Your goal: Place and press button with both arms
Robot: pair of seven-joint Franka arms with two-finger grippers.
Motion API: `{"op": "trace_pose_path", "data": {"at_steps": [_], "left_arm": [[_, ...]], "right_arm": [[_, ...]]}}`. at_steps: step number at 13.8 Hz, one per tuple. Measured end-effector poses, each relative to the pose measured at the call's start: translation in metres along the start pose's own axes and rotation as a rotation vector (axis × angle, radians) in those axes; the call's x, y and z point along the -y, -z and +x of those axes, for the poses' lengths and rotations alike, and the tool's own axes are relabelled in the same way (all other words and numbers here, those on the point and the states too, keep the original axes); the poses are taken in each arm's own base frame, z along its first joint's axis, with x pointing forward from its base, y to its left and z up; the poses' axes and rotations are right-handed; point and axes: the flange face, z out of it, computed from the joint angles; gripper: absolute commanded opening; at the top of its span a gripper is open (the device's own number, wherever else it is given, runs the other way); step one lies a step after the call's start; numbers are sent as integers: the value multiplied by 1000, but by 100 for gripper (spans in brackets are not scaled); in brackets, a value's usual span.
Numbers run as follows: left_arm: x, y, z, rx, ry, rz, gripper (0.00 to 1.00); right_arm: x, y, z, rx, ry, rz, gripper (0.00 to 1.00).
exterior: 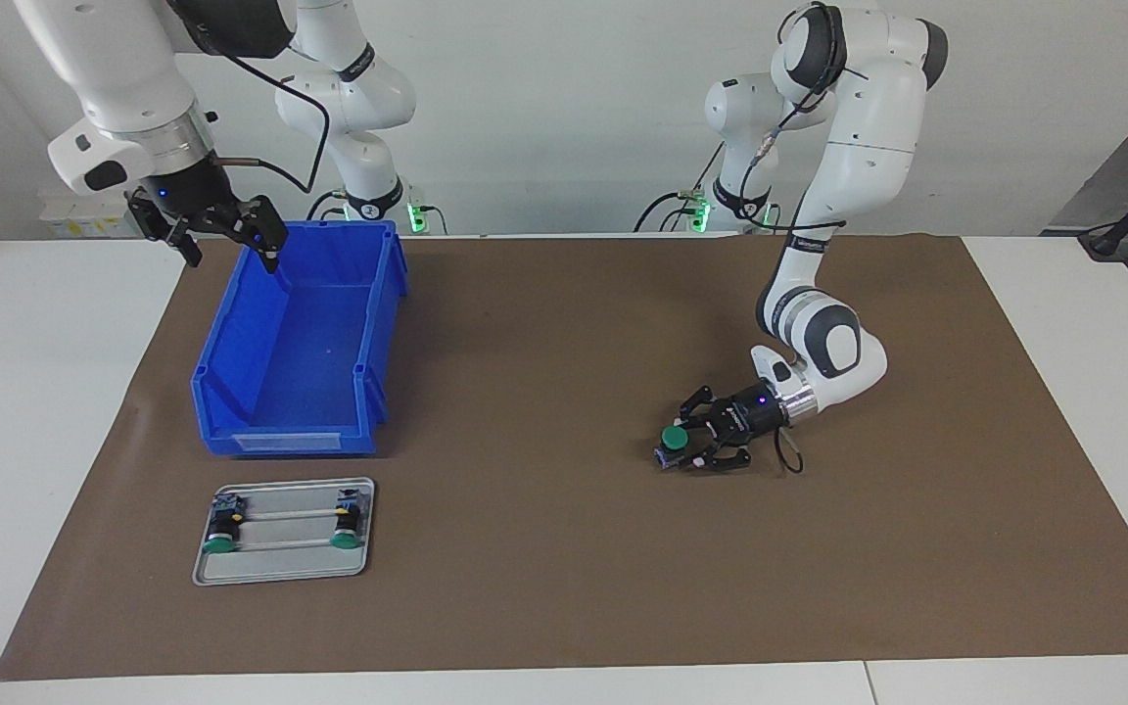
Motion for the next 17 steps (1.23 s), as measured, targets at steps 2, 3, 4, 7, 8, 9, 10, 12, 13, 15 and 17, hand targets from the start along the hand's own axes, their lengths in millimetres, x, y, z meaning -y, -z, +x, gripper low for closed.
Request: {"op": "trace_pose_path", "data": {"at_steps": [2, 3, 4, 7, 8, 9, 10, 12, 13, 15, 17], "left_arm": [[2, 4, -1, 7, -3, 3, 61], [4, 8, -3, 18, -10, 0, 61], [7, 15, -5, 29, -18, -2, 61], [22, 50, -10, 90, -52, -21, 60], [29, 66, -10, 130, -59, -39, 60], [38, 86, -6, 186, -62, -62, 60], [51, 107, 5, 249, -74, -82, 60], [81, 145, 53, 393, -106, -111, 60], [95, 158, 89, 468, -103, -122, 60], [112, 176, 160, 623, -67, -101, 60], [111, 170, 227, 761, -28, -30, 60]], "right_arm": [[0, 0, 0, 0, 0, 0, 100], [0, 0, 0, 0, 0, 0, 100], [0, 0, 0, 0, 0, 0, 100], [0, 0, 0, 0, 0, 0, 100], [0, 0, 0, 0, 0, 0, 100], [0, 0, 0, 0, 0, 0, 100], [0, 0, 0, 0, 0, 0, 100], [0, 0, 0, 0, 0, 0, 100], [0, 0, 0, 0, 0, 0, 100], [0, 0, 0, 0, 0, 0, 100], [0, 0, 0, 0, 0, 0, 100]]}}
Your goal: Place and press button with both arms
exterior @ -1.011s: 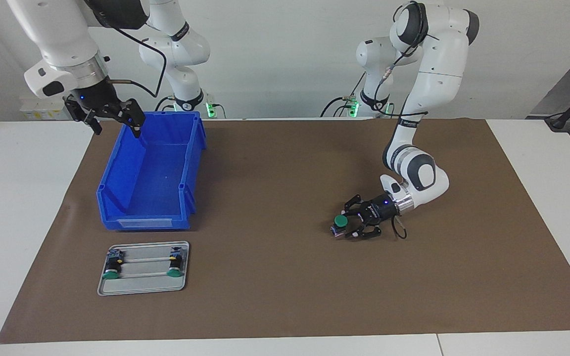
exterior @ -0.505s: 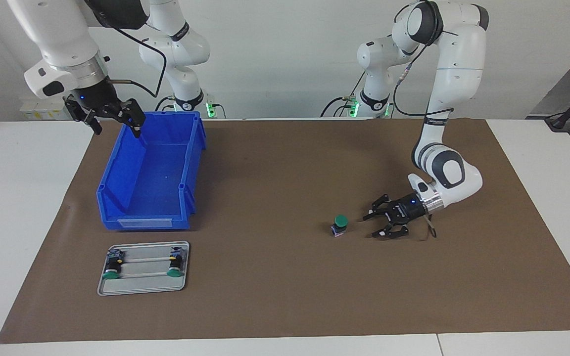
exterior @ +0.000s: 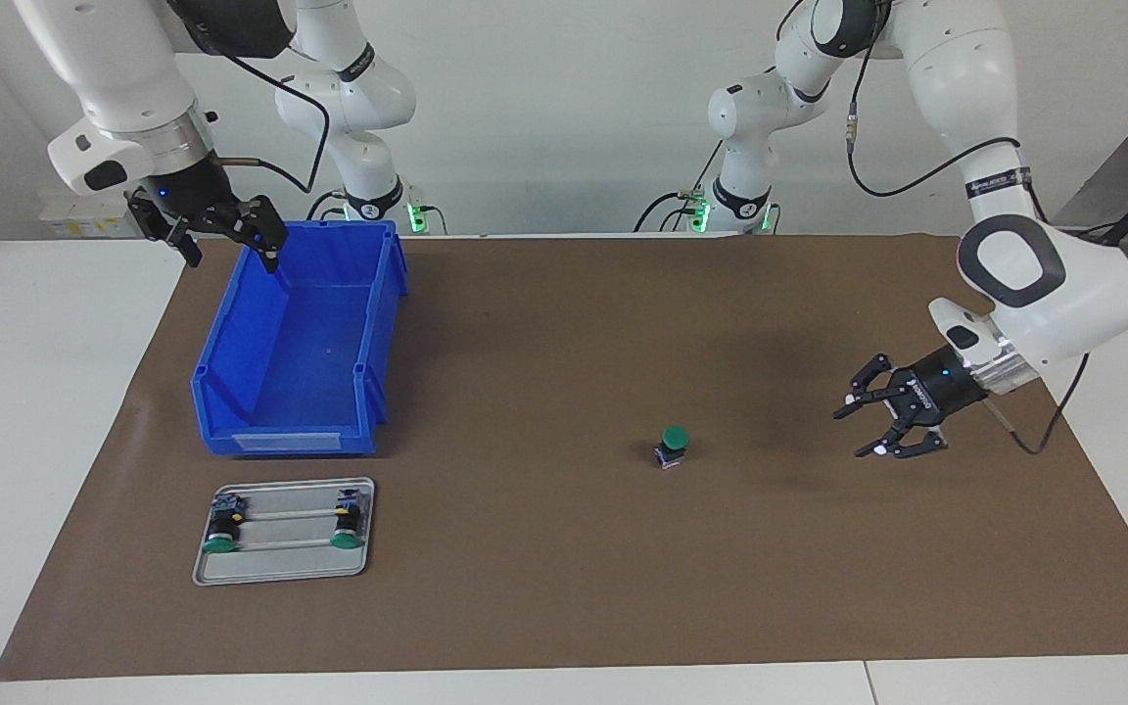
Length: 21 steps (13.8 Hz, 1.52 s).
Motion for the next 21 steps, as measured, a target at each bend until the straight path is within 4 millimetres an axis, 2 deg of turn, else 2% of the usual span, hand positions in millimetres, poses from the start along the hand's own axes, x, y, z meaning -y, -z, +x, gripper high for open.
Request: {"op": "trace_pose_path", "data": {"at_steps": [1, 2, 3, 6, 9, 12, 16, 19, 21], "left_arm": [[-9, 10, 33, 53, 52, 24, 61], [-23, 11, 65, 99, 119, 41, 60], [-37, 3, 93, 140, 191, 53, 60], [-76, -47, 156, 305, 418, 119, 59], [-112, -83, 202, 356, 702, 205, 57], [-129, -102, 208, 365, 958, 248, 54], [-155, -128, 214, 386, 1120, 269, 53], [-156, -141, 201, 380, 1154, 282, 51], [-155, -150, 190, 379, 1190, 291, 46]], "right_arm": [[0, 0, 0, 0, 0, 0, 100], [0, 0, 0, 0, 0, 0, 100], [0, 0, 0, 0, 0, 0, 100], [0, 0, 0, 0, 0, 0, 100], [0, 0, 0, 0, 0, 0, 100], [0, 0, 0, 0, 0, 0, 100], [0, 0, 0, 0, 0, 0, 100], [0, 0, 0, 0, 0, 0, 100], [0, 0, 0, 0, 0, 0, 100]]}}
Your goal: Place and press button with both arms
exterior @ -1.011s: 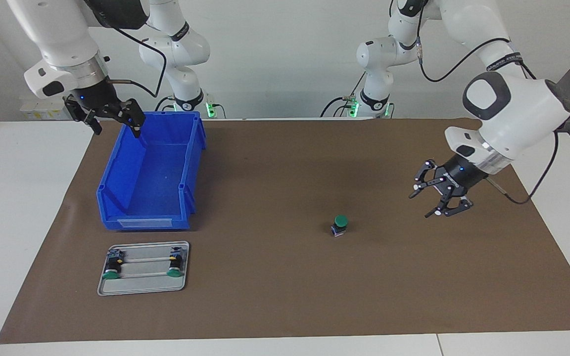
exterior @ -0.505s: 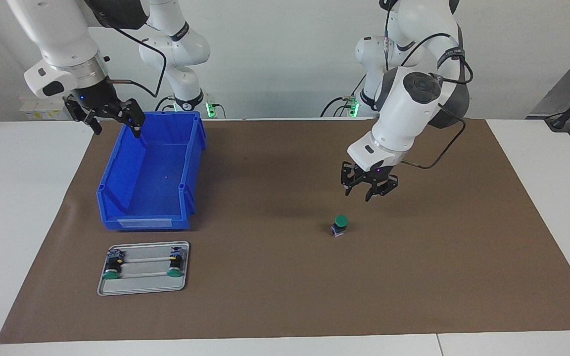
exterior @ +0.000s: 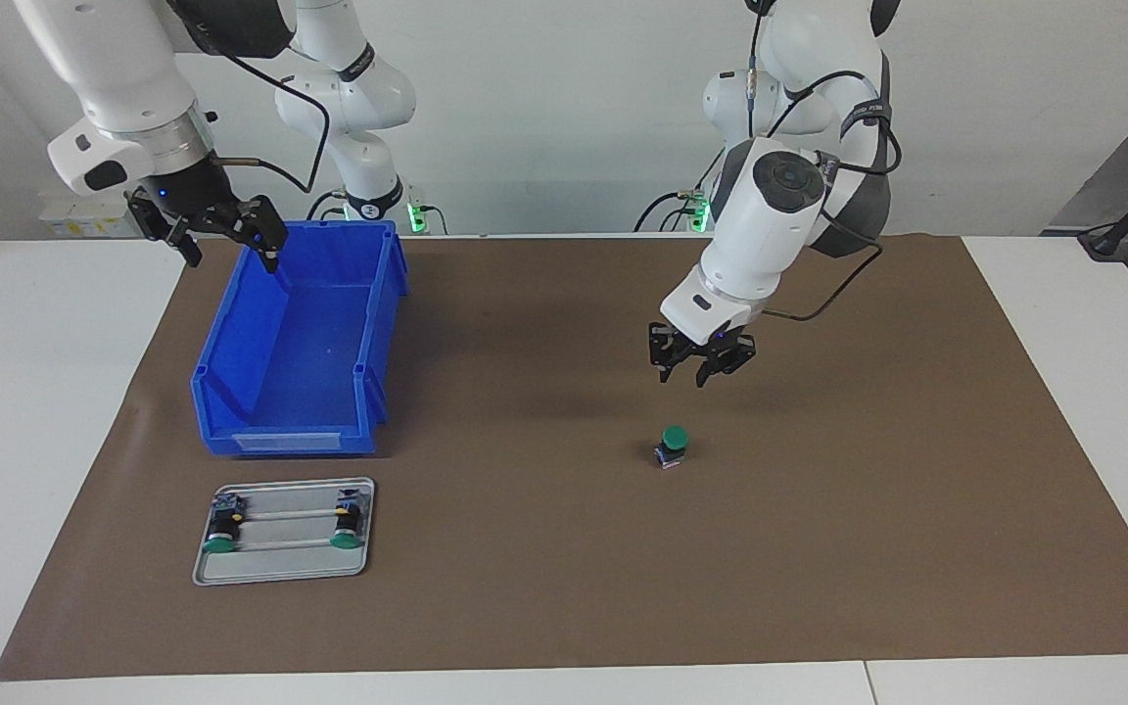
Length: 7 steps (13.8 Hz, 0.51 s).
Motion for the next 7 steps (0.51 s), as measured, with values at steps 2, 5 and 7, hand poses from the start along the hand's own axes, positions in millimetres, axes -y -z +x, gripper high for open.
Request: {"op": "trace_pose_path", "data": {"at_steps": [2, 5, 7], "left_arm": [[2, -7, -1, 5, 32, 2, 43], [2, -13, 3, -6, 50, -5, 27], [2, -23, 9, -11, 53, -12, 18]], "right_arm": [[0, 0, 0, 0, 0, 0, 100], [0, 0, 0, 0, 0, 0, 100], [0, 0, 0, 0, 0, 0, 100]]}}
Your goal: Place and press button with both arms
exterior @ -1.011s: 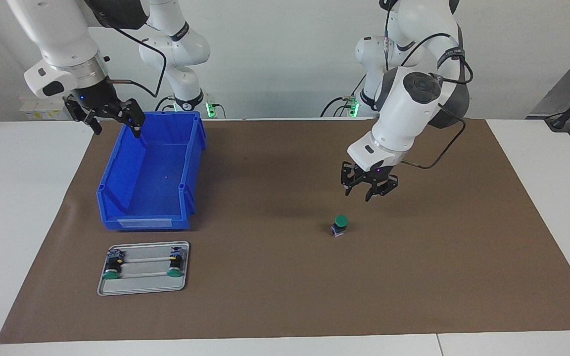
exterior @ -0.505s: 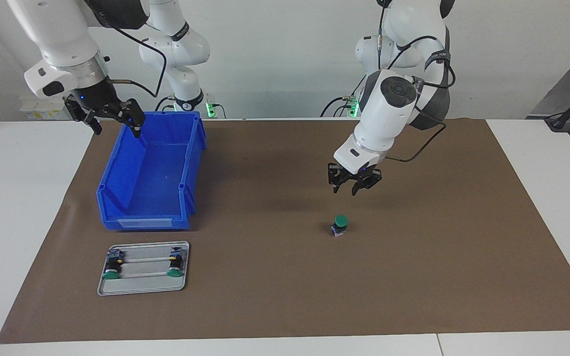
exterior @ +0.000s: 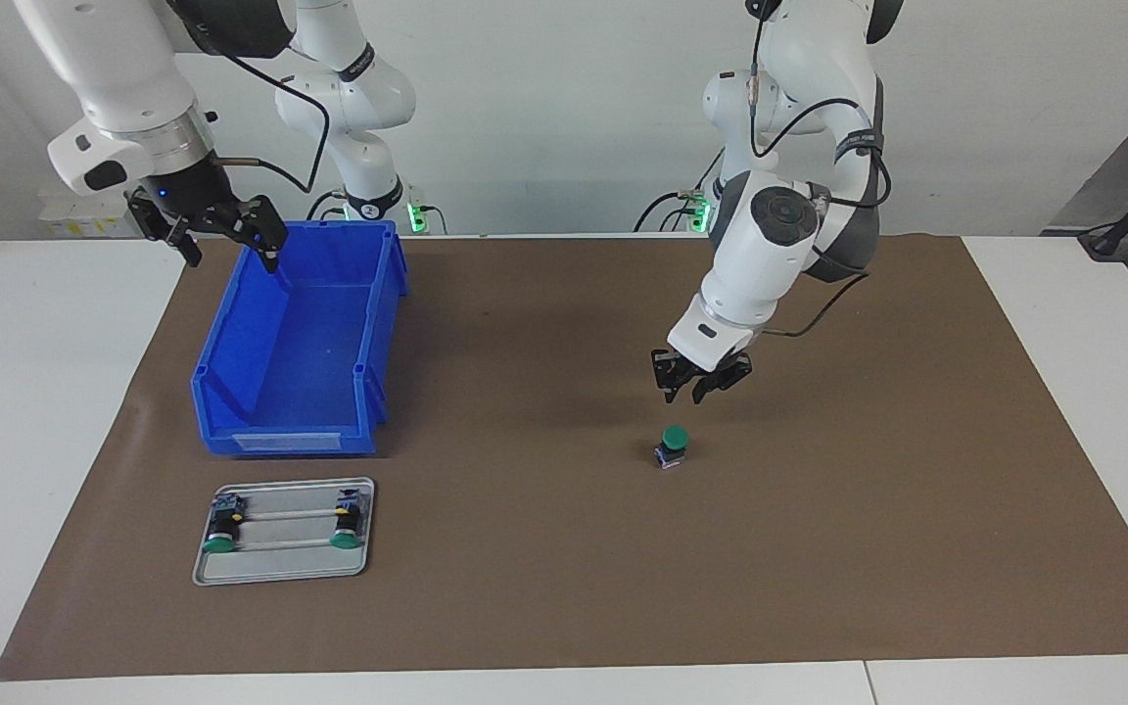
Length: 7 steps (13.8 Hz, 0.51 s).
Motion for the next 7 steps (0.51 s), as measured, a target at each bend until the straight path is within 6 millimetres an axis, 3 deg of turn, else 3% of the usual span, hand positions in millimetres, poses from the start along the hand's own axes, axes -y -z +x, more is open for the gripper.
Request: {"op": "trace_pose_path", "data": {"at_steps": [4, 7], "left_arm": [[1, -25, 13, 1, 9, -12, 1], [8, -30, 19, -8, 22, -13, 0]], "right_arm": [[0, 0, 0, 0, 0, 0, 100], [0, 0, 0, 0, 0, 0, 100]]}}
